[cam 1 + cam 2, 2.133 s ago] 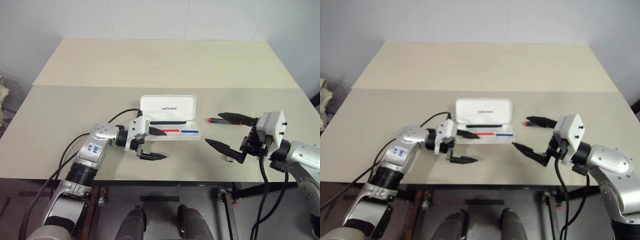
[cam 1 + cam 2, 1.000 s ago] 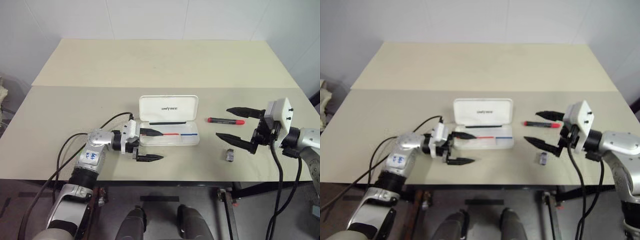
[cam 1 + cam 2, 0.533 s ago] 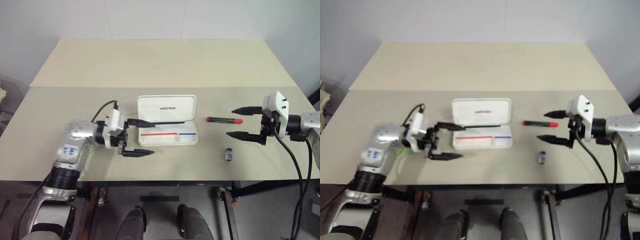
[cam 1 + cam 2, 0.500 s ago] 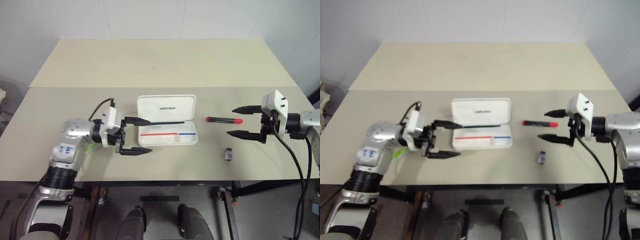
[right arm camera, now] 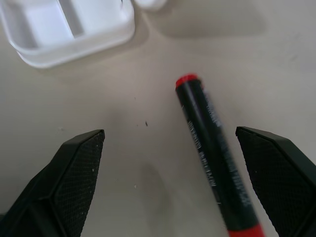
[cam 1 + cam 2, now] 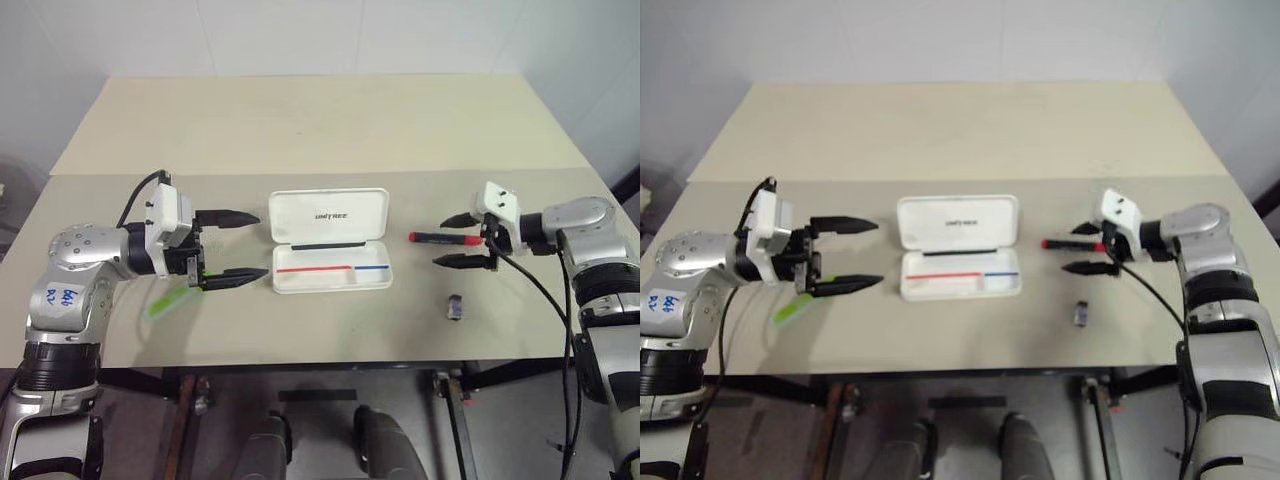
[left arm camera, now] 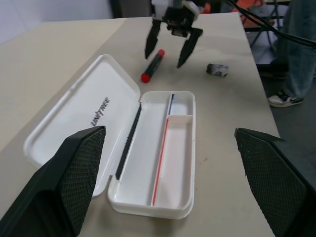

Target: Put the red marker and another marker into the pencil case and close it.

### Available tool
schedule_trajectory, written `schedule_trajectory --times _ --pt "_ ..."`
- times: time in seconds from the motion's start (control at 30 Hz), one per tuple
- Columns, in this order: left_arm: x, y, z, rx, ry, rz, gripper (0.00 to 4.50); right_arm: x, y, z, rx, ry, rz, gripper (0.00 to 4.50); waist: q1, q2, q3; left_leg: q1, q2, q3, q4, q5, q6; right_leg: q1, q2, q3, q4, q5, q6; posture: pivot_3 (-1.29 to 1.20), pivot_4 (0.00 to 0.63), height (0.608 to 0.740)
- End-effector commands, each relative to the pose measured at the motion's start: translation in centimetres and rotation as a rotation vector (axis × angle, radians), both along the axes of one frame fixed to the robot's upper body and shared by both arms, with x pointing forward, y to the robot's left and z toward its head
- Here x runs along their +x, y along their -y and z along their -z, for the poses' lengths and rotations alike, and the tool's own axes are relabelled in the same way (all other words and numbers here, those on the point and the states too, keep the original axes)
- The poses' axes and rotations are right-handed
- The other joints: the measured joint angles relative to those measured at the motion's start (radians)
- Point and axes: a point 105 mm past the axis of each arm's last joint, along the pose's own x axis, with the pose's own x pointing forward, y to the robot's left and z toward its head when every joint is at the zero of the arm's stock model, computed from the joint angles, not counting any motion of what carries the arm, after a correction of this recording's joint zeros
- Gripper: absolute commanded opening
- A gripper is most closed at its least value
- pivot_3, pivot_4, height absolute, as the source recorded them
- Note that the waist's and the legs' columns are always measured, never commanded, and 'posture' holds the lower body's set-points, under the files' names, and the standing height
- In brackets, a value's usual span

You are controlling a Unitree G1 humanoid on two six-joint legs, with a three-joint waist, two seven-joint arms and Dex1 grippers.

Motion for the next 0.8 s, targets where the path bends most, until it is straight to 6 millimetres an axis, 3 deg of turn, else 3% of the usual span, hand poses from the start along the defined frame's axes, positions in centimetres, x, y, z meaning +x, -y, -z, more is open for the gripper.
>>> schedule_trajectory --times 0.03,0.3,0.53,0.67,0.8 --pt "-0.8 -0.2 -1.4 -0.002 0.055 -0.008 4.47 0.8 0.2 -1.0 -0.036 0.029 0.031 4.50 0.000 0.000 0.000 0.000 0.000 0.000 0.000 0.000 -0.001 0.000 0.000 0.000 0.000 0.000 0.000 0.00 0.150 0.740" --pt "-1.0 -0.9 -2.0 0.015 0.080 -0.050 4.47 1.8 1.3 -0.4 -0.093 -0.003 0.164 4.50 -0.001 0.000 0.000 0.000 0.000 0.000 0.000 0.001 -0.001 -0.001 0.001 0.001 0.001 0.000 0.000 0.00 0.150 0.740" --pt "-0.8 -0.6 -2.4 0.030 0.092 -0.033 4.50 0.1 3.0 1.6 -0.204 -0.195 0.172 2.07 0.002 0.000 0.000 0.000 0.000 0.001 0.001 0.000 0.000 0.000 0.001 0.001 0.003 0.000 0.000 0.00 0.150 0.740" --pt "-0.6 -0.4 -2.3 0.040 0.093 -0.017 4.50 -0.4 2.1 1.6 -0.195 -0.225 0.095 0.65 0.001 0.000 0.000 0.001 0.000 0.001 0.001 0.000 0.000 0.000 0.001 0.001 0.004 0.000 0.000 0.00 0.150 0.740" --pt "-0.5 0.1 -1.9 0.039 0.082 0.011 4.50 0.3 0.6 1.3 -0.166 -0.124 0.037 0.56 -0.001 0.000 0.000 0.001 0.000 0.001 0.001 0.000 0.000 0.000 0.001 0.001 0.004 0.000 0.000 0.00 0.150 0.740"
